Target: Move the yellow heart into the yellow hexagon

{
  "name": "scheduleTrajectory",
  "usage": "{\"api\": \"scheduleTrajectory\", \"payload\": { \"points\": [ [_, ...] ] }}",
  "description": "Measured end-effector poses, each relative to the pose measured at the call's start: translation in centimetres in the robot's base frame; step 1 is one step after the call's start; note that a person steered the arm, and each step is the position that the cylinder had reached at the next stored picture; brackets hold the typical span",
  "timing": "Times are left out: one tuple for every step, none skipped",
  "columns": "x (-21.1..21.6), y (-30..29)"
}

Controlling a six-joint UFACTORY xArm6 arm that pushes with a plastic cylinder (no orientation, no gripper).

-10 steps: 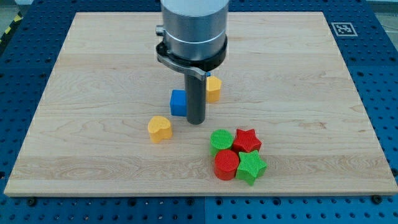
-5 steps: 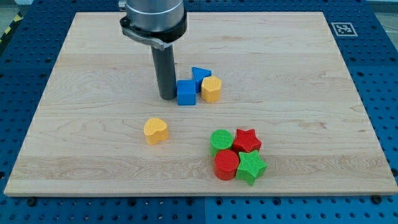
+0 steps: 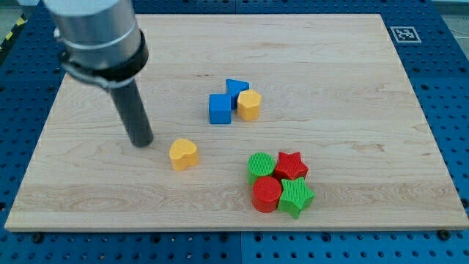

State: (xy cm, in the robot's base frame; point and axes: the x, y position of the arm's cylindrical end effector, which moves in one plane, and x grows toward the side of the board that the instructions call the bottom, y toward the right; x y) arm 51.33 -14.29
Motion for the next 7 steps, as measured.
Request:
{"api": "scheduleTrajectory", "payload": {
  "points": [
    [3.6,0.0],
    [5.3,1.1],
    [4.2,4.3],
    [0.9,5.4],
    [-0.6,5.4],
    [2.1,5.6],
    [2.5,7.8]
  ]
}}
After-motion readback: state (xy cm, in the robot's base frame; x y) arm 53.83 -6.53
